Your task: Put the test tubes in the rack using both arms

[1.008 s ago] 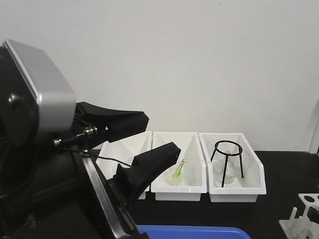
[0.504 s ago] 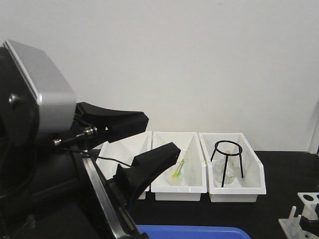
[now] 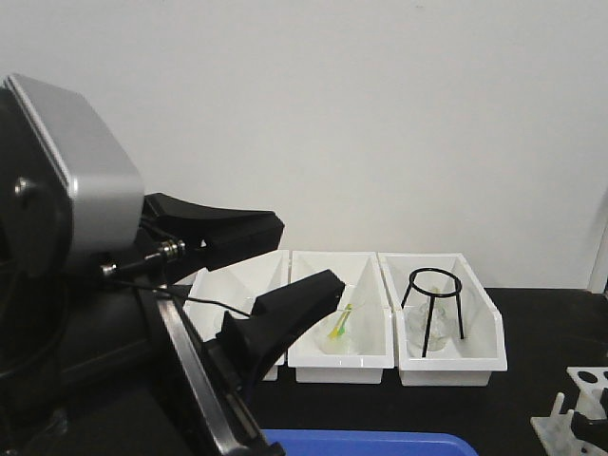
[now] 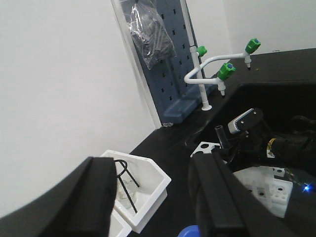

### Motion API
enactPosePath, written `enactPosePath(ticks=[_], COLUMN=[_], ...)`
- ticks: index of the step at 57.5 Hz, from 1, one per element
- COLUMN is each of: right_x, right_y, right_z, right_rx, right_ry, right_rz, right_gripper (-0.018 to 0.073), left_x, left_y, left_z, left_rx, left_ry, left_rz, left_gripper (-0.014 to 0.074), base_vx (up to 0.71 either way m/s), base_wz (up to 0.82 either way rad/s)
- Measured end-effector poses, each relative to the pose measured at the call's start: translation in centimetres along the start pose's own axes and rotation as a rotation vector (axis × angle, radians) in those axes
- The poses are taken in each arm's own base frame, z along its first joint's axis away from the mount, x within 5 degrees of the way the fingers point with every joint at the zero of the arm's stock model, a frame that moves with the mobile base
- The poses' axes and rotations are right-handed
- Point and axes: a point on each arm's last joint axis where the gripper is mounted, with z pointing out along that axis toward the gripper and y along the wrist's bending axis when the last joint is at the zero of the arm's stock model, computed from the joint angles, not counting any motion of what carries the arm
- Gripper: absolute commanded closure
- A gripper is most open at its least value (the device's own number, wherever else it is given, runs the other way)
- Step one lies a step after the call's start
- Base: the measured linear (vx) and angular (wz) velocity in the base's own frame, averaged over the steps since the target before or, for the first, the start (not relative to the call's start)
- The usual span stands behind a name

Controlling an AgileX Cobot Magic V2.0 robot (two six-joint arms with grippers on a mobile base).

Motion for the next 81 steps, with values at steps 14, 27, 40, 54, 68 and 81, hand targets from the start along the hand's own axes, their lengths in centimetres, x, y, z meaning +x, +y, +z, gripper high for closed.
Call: enactPosePath(ticks=[14, 27, 40, 54, 68, 81], right_x=[0.1, 0.0, -3.2, -10.0, -17.6, -17.8], right_y=[0.0, 0.1, 0.3, 1.6, 2.6, 3.9], right_z=[0.0, 0.1, -1.4, -6.1, -15.0, -19.9], right_rx=[-0.001, -0.008, -0.018, -0.092, -0.105, -0.160], right_ry=[0.005, -0.012, -0.133, -0.363, -0.465, -0.391], right_rz=[-0.001, -0.002, -0.005, -0.073, -0.156, -0.113], right_gripper=[0.0167, 0.0050, 0.0048, 0.0048, 0.0108, 0.0149], left_x=[0.0, 0.0, 0.0, 0.0, 0.7, 2.0], left_y=[0.0, 0.0, 0.0, 0.0, 0.0, 0.2], left_z=[0.0, 0.0, 0.0, 0.0, 0.0, -0.2], left_rx=[0.000, 0.000, 0.000, 0.003, -0.001, -0.033], left_ry=[0.000, 0.000, 0.000, 0.000, 0.077, 0.223], left_rz=[-0.002, -0.002, -0.003, -0.048, -0.105, -0.055], left_gripper=[0.0150, 0.0150, 0.0150, 0.0150, 0.0150, 0.0150], base_vx=[0.00, 0.00, 0.00, 0.00, 0.00, 0.00], base_wz=[0.00, 0.00, 0.00, 0.00, 0.00, 0.00])
